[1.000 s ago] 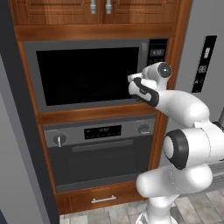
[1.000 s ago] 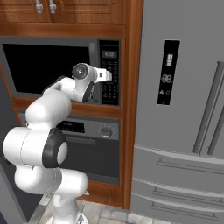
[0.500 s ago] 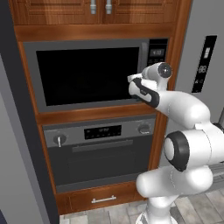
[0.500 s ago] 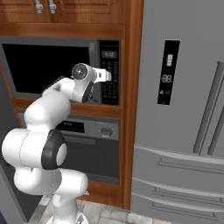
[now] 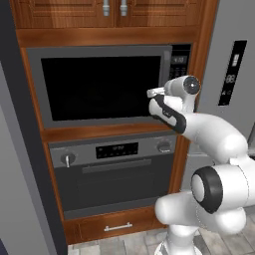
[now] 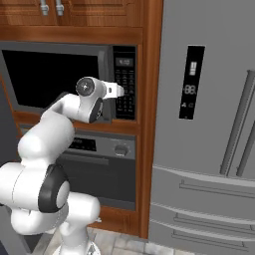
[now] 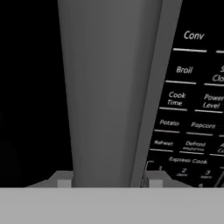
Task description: The microwave is finished heating the steak and lemon. Take the bowl containing the food and place it on the dining counter.
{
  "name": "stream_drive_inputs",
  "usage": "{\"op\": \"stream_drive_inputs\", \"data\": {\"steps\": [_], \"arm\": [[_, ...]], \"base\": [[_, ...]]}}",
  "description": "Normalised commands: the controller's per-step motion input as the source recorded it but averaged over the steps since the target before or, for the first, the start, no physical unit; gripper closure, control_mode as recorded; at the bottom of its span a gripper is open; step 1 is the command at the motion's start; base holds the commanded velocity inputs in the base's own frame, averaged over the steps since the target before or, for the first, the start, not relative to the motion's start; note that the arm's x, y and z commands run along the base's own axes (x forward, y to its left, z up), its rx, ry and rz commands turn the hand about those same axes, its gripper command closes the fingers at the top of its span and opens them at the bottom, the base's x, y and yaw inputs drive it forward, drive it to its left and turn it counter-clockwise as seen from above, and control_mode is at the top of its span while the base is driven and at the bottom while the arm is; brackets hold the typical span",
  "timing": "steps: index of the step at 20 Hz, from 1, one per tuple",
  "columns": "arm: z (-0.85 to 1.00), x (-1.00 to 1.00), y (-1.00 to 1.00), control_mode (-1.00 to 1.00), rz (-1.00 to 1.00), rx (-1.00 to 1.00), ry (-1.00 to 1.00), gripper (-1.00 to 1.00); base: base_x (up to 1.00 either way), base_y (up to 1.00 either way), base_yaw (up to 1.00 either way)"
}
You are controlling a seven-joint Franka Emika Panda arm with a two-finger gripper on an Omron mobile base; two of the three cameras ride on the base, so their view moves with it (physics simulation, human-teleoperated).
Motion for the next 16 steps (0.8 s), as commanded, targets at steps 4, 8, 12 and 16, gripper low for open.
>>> {"op": "stream_drive_inputs", "data": {"steps": [4, 8, 12, 16], "arm": [[0.43, -0.65, 0.35, -1.00, 0.00, 0.00, 0.00, 1.00], [0.54, -0.71, 0.43, -1.00, -0.02, 0.00, 0.00, 1.00], [0.61, -0.81, 0.48, -1.00, -0.05, 0.00, 0.00, 1.00], [0.63, -0.91, 0.53, -1.00, -0.06, 0.00, 0.00, 1.00]], "base": [[0.00, 0.00, 0.00], [0.00, 0.00, 0.00], [0.00, 0.00, 0.00], [0.00, 0.00, 0.00]]}}
